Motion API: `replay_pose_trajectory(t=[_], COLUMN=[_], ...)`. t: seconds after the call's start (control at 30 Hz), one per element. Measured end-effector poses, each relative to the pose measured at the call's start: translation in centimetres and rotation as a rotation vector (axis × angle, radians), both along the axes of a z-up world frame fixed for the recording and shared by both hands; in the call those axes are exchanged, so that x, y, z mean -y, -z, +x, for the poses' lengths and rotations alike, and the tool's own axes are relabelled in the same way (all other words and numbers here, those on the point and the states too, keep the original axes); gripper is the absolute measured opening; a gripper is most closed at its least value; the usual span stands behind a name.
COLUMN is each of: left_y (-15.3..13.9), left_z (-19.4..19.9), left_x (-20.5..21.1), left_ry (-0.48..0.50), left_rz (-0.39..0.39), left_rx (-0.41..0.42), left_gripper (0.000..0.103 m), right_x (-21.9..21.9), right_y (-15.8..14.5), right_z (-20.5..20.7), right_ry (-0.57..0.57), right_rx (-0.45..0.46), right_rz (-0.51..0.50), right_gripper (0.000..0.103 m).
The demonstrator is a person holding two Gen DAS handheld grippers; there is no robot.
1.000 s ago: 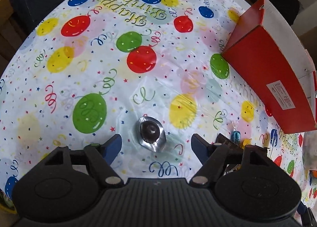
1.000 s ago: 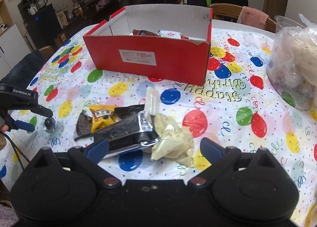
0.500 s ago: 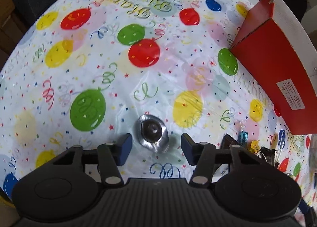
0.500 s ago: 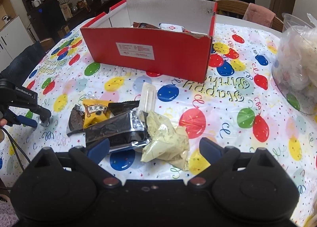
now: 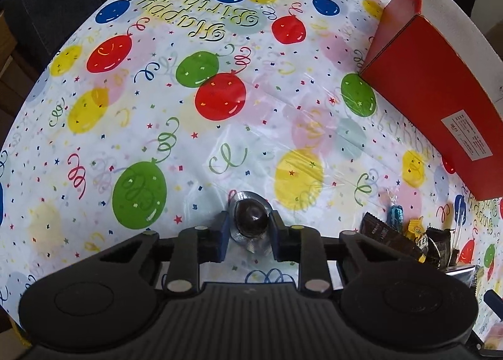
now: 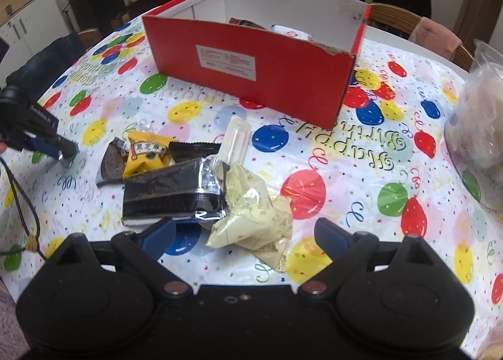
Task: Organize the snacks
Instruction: 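Grasp the round dark chocolate with the left gripper while the right lowers toward the pale yellow bag, then close the right gripper on the pale yellow bag and lift it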
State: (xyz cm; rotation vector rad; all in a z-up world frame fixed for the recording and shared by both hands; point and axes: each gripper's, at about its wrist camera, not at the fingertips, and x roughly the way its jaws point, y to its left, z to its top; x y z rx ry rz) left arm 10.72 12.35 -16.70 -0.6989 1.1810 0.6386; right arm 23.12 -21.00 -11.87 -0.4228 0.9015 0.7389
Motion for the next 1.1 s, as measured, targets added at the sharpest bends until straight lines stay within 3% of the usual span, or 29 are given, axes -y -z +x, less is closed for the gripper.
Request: replay_pose_trajectory(t=[0.4, 0.8, 1.03, 1.1], left_y=[-0.1, -0.8, -0.3, -0.2], left_z=[-0.2, -0.4, -0.5, -0.5], left_x=[-0.6, 0.5, 0.5, 0.4], left_ry=[0.008, 0.059, 0.053, 0.045], left_rz=[-0.036, -0.056, -0.069, -0.073], left_rx=[0.02, 0.029, 0.011, 0.009], left_gripper=[0.024, 0.022, 0.022, 0.022], right_x=[-0.1, -1.0, -1.8, -2.1], right_y=[0.9, 2.5, 2.6, 2.7], right_z=[0.4, 1.8, 2.2, 2.1], right_ry=[-0.176, -0.451, -0.565, -0.587], right_rx=[0.008, 0.074, 0.115, 0.124], right_rz=[-0.035, -0.151, -0.164, -0.177], right_gripper=[0.092, 0.087, 0.072, 0.062])
